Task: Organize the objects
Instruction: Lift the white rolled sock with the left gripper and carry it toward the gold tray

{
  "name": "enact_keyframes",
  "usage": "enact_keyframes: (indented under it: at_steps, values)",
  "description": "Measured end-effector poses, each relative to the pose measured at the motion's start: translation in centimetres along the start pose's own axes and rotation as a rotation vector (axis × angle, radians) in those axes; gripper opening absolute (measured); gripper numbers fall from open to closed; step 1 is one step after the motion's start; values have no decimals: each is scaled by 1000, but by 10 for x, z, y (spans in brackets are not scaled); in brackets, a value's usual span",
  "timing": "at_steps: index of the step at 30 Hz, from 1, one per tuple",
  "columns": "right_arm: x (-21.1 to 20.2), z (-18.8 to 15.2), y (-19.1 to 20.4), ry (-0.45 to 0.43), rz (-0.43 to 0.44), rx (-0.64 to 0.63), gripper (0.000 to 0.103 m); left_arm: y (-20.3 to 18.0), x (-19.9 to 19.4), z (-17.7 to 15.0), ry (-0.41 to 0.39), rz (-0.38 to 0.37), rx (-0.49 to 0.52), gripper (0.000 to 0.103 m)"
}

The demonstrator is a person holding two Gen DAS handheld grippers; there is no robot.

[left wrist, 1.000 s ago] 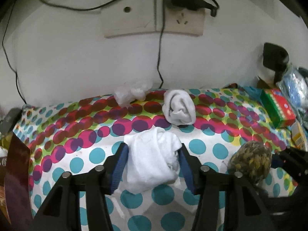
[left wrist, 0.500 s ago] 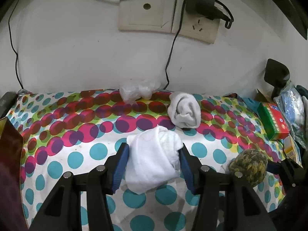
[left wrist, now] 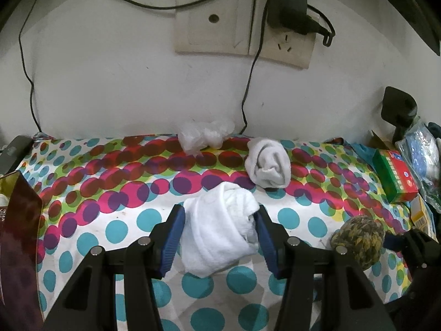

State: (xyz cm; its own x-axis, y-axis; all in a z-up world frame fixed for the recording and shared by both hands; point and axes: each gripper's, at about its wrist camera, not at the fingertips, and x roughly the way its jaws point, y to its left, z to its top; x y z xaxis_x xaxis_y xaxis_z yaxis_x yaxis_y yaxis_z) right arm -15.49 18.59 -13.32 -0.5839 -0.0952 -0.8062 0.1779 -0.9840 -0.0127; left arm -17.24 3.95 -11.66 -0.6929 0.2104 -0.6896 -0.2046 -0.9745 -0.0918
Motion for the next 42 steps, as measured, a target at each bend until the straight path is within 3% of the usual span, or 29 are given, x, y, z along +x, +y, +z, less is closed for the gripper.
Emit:
enact_keyframes:
  at_steps: [1,5,11,20,29,33,42]
  values:
    - [-4,0,-1,-24,0,0,45,1,-1,0,-2,-2,-3,53]
    - [-6,-1,2,-32,3,-12,44,1,0,0,3,-11,-3,52]
    - [-5,-1,3,-41,-23,-21,44,3,-4,0,-20,-35,-15,39]
    - [-11,-2,-2,-78,-35,-2,44,15,-9,1,-53,-105,-73,33]
    - [-13,0,-7,-86,-7,27,44,-1,-18,-7,-32,-40,13,33]
    - [-16,2,-2,-92,-14,2,44,-5,-33,-11,-29,-45,13,33]
    - [-14,5,-6,-75,-12,14,44,-5,-81,-25,-2,28,-7,33]
